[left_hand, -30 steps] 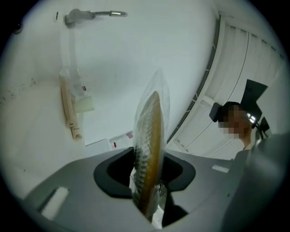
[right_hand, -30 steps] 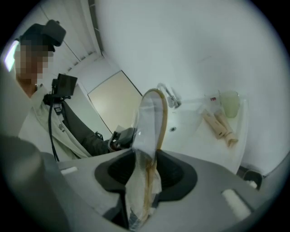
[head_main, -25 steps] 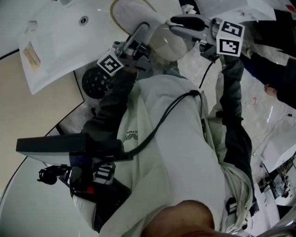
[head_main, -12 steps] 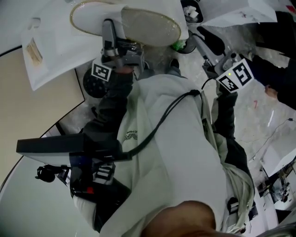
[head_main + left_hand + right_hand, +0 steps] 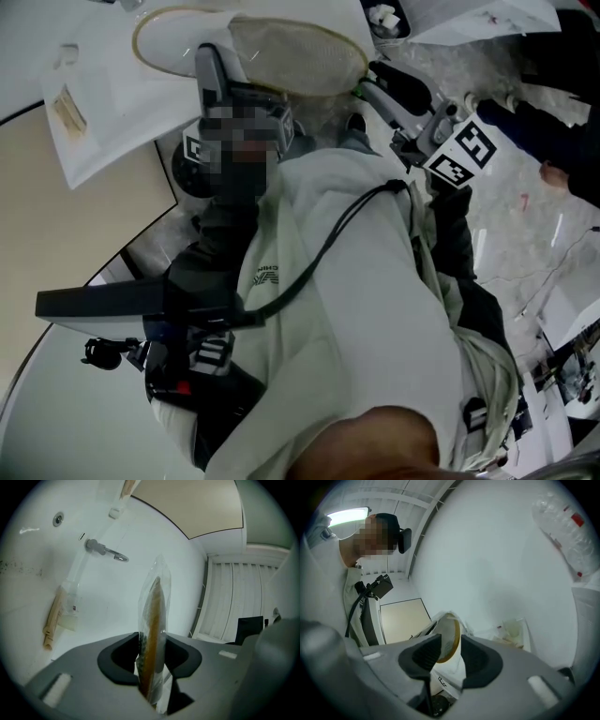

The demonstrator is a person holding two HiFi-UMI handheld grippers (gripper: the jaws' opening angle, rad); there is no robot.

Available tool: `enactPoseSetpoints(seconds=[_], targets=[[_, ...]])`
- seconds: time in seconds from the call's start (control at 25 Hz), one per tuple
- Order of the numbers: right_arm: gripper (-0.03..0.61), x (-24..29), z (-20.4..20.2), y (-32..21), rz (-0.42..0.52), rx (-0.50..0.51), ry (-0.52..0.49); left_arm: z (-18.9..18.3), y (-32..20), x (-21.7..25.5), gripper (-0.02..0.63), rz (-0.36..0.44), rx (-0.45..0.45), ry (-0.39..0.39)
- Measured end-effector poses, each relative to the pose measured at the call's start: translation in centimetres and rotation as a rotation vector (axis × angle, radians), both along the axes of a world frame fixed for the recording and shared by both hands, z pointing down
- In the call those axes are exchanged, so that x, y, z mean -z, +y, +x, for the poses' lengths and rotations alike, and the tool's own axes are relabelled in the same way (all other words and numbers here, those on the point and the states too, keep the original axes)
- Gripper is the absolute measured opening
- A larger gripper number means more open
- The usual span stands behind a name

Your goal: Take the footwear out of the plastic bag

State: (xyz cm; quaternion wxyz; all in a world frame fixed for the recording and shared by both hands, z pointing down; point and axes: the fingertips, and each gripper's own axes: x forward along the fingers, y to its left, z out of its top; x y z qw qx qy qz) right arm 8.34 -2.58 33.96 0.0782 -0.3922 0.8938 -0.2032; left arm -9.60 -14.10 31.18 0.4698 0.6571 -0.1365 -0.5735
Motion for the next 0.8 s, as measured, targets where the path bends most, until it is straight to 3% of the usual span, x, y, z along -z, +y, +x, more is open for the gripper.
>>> enactPoseSetpoints(seconds=[0.52,0.8], targets=[[0.124,-1.0,-1.3,-0.2,-0.123,0.052,-0.175,0.5,0.7,0.3,0.110,0.032,0.003,-0.027],[0.075,-0.4,-1.1,0.3,-0.201,0.099,-0.310,0.2,0.6,0.4,0.112,0.047,0.027,-0.059]])
